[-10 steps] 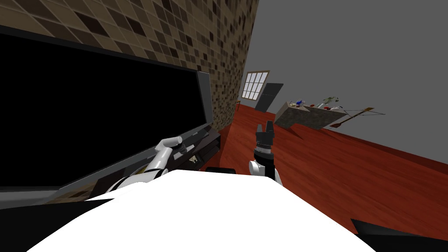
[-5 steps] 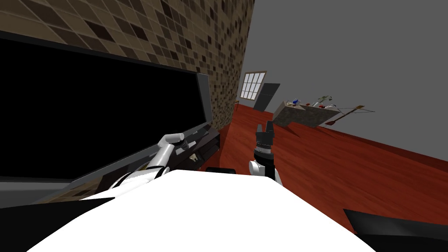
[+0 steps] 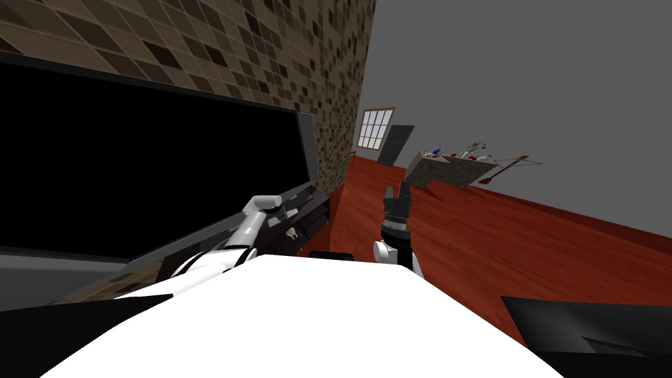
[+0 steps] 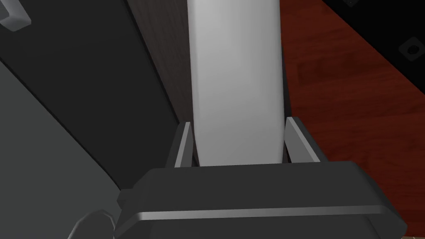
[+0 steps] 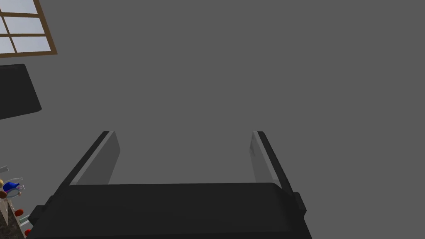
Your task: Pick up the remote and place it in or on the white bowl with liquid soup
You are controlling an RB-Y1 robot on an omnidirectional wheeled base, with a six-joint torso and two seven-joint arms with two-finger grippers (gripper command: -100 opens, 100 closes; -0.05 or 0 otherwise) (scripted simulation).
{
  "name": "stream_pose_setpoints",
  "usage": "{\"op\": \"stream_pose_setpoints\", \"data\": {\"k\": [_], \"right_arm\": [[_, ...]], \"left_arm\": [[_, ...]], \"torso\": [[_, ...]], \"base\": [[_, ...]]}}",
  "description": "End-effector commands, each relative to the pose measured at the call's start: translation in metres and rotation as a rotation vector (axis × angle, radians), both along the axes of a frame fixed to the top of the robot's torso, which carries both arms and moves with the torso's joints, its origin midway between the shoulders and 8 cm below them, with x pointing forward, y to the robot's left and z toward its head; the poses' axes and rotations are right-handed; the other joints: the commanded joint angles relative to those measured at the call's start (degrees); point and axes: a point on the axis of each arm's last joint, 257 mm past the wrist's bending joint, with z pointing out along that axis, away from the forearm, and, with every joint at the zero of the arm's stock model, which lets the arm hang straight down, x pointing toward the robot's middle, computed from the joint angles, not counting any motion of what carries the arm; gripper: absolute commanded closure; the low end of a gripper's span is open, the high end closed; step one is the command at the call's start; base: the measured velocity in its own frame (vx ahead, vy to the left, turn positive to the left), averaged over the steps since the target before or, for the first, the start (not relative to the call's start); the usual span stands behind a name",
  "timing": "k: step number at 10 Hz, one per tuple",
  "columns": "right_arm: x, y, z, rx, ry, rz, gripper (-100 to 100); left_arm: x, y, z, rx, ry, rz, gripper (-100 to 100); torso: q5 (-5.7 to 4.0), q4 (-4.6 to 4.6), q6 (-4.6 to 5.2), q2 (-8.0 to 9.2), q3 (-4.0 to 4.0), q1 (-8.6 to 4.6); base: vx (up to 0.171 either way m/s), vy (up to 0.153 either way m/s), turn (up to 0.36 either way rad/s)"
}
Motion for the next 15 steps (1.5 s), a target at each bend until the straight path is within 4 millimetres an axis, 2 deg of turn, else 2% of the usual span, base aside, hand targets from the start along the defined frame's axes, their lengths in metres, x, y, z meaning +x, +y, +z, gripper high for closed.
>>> {"op": "stream_pose_setpoints", "data": {"k": [1, 4, 7, 14, 15], "right_arm": [[0.0, 0.0, 0.0, 0.0, 0.0, 0.0, 0], [0.0, 0.0, 0.0, 0.0, 0.0, 0.0, 0], [0.0, 0.0, 0.0, 0.0, 0.0, 0.0, 0], [0.0, 0.0, 0.0, 0.0, 0.0, 0.0, 0], [0.0, 0.0, 0.0, 0.0, 0.0, 0.0, 0]], "left_arm": [[-0.003, -0.004, 0.005, 0.001, 0.016, -0.01, 100], [-0.018, 0.004, 0.01, -0.006, 0.049, -0.001, 100], [-0.051, 0.028, 0.011, -0.034, 0.104, 0.042, 100], [-0.108, 0.064, 0.013, -0.087, 0.18, 0.12, 100], [-0.122, 0.07, 0.013, -0.1, 0.198, 0.136, 100]], "torso": [[0.0, 0.0, 0.0, 0.0, 0.0, 0.0], [0.04, -0.03, -0.14, -0.03, -0.03, 0.19], [0.11, -0.06, -0.29, -0.09, -0.07, 0.37], [0.17, -0.12, -0.41, -0.32, -0.21, 0.41], [0.18, -0.12, -0.4, -0.35, -0.22, 0.42]], "base": [[-0.088, 0.066, -0.014], [-0.068, 0.071, 0.025], [-0.051, 0.096, 0.069], [-0.007, 0.097, 0.059], [0.017, 0.12, 0.067]]}}
